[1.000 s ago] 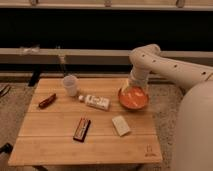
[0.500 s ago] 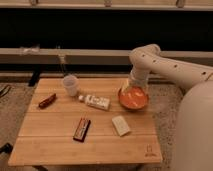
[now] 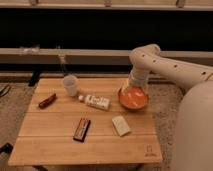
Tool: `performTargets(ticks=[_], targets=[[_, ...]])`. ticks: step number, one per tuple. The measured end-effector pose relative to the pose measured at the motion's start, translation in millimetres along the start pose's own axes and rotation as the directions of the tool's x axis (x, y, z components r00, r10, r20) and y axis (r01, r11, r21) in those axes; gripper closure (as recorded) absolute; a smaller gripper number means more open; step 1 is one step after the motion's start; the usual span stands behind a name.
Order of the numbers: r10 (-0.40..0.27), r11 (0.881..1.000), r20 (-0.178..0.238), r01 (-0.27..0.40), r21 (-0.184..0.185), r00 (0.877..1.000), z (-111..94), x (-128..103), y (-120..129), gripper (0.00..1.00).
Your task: Place the ceramic cup in the ceramic bowl
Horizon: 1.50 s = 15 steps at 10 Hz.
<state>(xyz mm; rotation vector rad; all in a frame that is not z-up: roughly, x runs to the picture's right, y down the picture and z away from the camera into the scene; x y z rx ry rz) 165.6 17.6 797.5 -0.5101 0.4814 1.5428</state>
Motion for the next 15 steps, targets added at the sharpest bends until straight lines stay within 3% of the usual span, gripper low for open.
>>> performTargets(ticks=[12, 13, 15], targets=[[-0.002, 1.000, 0.001, 0.002, -0.002, 1.000, -1, -1, 1, 0.20], [-0.013, 1.000, 0.001, 0.013, -0.009, 1.000, -1, -1, 6, 0.20], [-0.091, 0.994, 0.048, 0.093, -0.051, 0.995, -14, -11, 49, 0.20]])
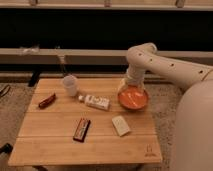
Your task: Place the ceramic cup in the ceramic bowl
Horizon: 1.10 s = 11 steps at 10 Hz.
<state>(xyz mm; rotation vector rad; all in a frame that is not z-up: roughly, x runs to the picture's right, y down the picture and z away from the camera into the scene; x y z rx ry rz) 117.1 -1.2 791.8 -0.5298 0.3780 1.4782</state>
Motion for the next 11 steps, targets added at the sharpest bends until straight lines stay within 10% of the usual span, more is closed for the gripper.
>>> performTargets(ticks=[4, 11], targets=[[-0.158, 0.982, 0.090, 0.166, -0.088, 0.983, -29, -23, 89, 0.20], [-0.346, 0.930, 0.113, 0.356, -0.086, 0.931, -18, -63, 208, 0.20]])
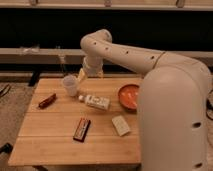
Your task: Place the ceramic cup in the ceramic bowl
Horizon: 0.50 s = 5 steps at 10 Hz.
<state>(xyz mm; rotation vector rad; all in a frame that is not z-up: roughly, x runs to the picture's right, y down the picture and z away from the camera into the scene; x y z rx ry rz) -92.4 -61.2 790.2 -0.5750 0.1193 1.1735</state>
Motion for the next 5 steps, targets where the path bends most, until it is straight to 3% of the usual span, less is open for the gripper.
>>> performTargets(ticks=[5], targets=[[-0.003, 1.000, -0.006, 0.003, 0.005, 1.000, 2.1, -1.6, 0.2, 0.20]])
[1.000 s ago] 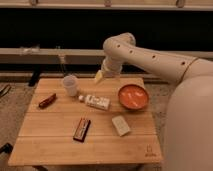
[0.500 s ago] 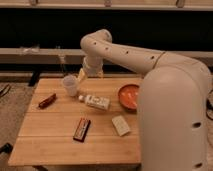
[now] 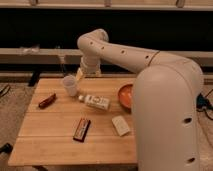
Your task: Place the ceramic cup in the ceramic bowl
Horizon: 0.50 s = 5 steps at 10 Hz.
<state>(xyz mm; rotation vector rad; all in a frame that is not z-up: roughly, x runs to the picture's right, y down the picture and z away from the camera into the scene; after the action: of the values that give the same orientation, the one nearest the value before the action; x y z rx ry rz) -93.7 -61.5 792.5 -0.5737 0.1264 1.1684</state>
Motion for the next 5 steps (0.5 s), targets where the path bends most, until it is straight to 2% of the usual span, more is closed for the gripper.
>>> performTargets(ticks=[2, 4, 5], targets=[[0.003, 1.000, -0.001, -0.003, 0.001, 1.000, 0, 0, -2, 0.20], [-0.020, 0.999, -0.021, 0.021, 0.050, 1.000, 10, -2, -17, 0.20], [-0.040, 0.997, -0.029, 0.042, 0.063, 0.999, 15, -8, -18, 0.20]])
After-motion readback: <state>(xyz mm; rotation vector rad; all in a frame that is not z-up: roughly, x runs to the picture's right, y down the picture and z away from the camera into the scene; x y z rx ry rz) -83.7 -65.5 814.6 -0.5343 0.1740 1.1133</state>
